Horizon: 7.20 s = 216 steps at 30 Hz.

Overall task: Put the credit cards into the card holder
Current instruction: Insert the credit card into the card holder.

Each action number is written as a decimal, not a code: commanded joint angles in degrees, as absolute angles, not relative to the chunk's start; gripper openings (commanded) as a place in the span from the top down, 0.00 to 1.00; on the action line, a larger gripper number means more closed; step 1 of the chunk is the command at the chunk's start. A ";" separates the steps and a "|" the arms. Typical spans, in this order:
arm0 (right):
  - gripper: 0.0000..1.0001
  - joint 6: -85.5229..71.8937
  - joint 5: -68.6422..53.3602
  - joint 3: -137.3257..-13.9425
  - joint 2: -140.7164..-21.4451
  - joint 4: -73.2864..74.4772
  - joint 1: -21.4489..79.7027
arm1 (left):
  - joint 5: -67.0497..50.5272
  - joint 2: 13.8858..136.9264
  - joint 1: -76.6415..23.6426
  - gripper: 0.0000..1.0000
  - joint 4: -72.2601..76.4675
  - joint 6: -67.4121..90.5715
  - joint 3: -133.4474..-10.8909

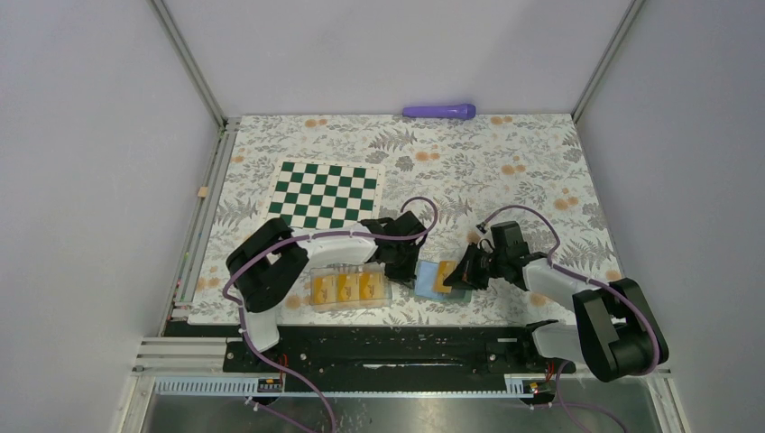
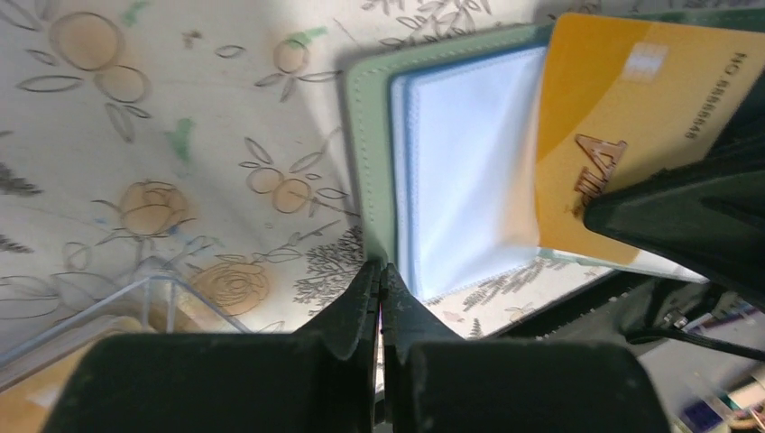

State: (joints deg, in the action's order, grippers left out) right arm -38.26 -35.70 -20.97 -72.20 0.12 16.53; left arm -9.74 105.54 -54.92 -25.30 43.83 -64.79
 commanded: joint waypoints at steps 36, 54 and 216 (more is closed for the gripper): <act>1.00 -48.45 -39.38 -17.72 -74.53 1.67 15.91 | -7.34 112.31 -56.43 1.00 -30.88 39.81 -68.92; 1.00 -37.11 -39.74 -26.39 -81.60 11.31 16.00 | -7.62 112.91 -56.60 1.00 -31.07 39.64 -69.61; 1.00 -22.38 -17.11 -40.96 -89.14 29.47 25.22 | -22.50 109.79 -53.83 0.64 -3.60 49.57 -63.45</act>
State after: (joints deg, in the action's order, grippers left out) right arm -22.39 -17.23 -41.95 -86.85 31.81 24.75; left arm -22.39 108.51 -53.89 -5.13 49.98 -61.56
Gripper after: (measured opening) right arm 0.014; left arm 0.382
